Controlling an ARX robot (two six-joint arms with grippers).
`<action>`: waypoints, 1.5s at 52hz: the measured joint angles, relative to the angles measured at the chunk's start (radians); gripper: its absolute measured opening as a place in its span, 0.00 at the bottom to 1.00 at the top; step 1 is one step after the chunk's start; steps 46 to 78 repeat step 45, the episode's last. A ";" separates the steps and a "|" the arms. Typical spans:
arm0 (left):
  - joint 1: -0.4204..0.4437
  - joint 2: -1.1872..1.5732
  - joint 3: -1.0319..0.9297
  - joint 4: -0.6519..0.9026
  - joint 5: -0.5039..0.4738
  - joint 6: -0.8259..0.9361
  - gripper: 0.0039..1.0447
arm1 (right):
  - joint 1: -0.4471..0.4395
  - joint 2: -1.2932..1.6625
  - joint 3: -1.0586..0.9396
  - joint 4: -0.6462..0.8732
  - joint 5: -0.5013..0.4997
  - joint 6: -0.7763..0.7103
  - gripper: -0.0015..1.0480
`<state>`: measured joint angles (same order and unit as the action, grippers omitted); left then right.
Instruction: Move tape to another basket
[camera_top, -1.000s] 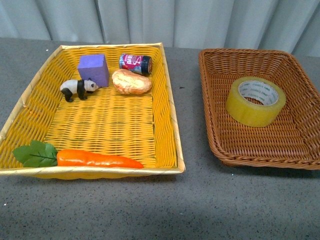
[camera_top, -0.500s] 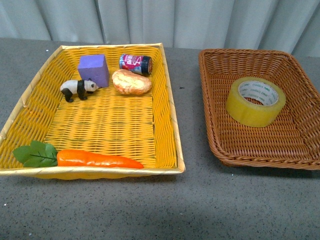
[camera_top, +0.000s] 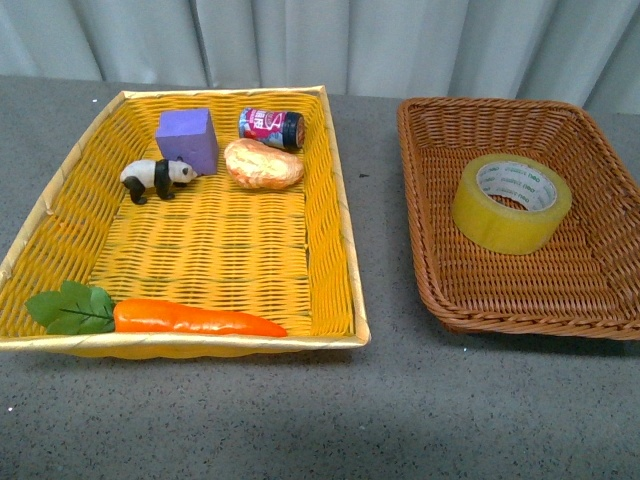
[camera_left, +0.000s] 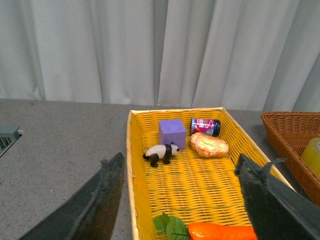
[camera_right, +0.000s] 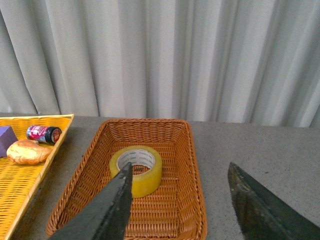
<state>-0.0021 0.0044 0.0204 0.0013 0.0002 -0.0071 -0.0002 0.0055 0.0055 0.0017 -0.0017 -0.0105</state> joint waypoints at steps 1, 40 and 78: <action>0.000 0.000 0.000 0.000 0.000 0.000 0.67 | 0.000 0.000 0.000 0.000 0.000 0.000 0.57; 0.000 0.000 0.000 0.000 0.000 0.002 0.94 | 0.000 0.000 0.000 0.000 0.000 0.000 0.91; 0.000 0.000 0.000 0.000 0.000 0.002 0.94 | 0.000 0.000 0.000 0.000 0.000 0.000 0.91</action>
